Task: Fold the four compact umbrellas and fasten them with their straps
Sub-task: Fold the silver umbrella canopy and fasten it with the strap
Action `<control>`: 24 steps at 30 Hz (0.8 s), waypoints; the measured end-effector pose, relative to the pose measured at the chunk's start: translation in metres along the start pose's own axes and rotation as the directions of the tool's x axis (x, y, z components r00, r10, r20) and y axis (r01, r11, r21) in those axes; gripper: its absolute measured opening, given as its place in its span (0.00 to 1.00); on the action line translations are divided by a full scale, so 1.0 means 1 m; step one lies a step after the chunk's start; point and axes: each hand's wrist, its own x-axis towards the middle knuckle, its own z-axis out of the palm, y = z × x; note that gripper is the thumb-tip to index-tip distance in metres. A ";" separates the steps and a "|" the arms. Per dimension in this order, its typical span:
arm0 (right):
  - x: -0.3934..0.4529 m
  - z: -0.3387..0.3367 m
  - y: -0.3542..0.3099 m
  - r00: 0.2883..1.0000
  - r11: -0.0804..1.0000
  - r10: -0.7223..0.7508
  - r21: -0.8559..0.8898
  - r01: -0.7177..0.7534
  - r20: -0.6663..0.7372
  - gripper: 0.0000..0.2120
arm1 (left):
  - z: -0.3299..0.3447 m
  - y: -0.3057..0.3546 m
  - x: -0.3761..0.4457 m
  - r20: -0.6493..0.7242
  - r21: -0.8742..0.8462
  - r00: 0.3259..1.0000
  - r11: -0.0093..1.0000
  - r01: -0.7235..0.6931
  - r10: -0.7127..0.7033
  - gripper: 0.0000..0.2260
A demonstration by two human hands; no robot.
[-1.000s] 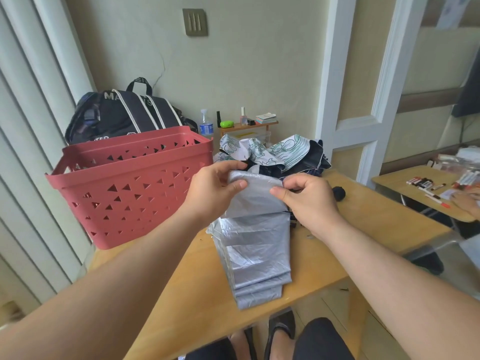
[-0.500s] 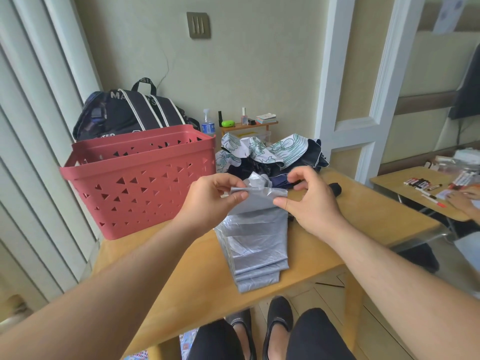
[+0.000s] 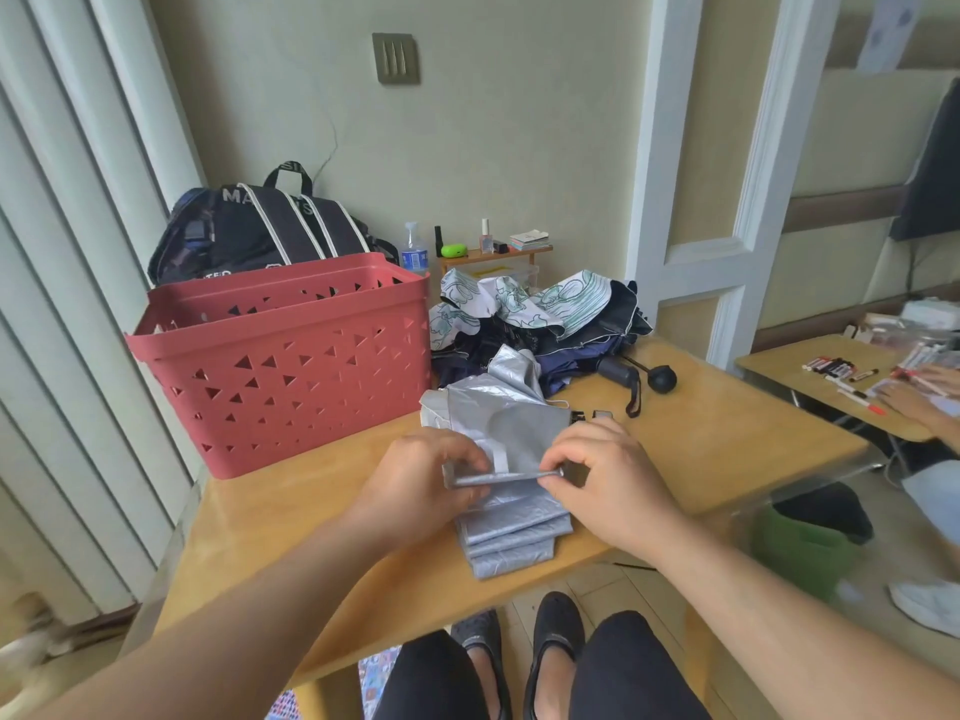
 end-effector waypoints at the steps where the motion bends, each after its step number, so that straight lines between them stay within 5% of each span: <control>1: -0.004 0.002 0.001 1.000 1.000 -0.006 -0.014 0.006 0.021 0.05 | 0.002 -0.002 -0.002 0.013 0.020 0.999 0.999 -0.046 0.046 0.09; 10: -0.018 0.000 0.006 0.983 0.992 -0.029 -0.120 0.051 0.181 0.07 | 0.002 -0.006 -0.011 0.128 0.087 0.984 0.986 -0.140 0.128 0.05; 14: -0.022 0.000 0.009 0.964 0.995 0.023 -0.095 0.002 0.264 0.10 | 0.002 -0.002 -0.013 0.241 0.109 0.970 0.993 -0.035 0.008 0.15; 19: -0.025 0.002 0.009 0.959 0.997 0.048 -0.068 -0.030 0.279 0.10 | 0.014 0.010 -0.002 0.221 0.025 0.925 0.950 0.310 -0.308 0.19; 24: -0.025 -0.001 0.011 0.950 0.996 0.085 -0.015 -0.085 0.300 0.09 | 0.029 0.017 0.004 0.203 0.073 0.943 0.965 0.253 -0.263 0.13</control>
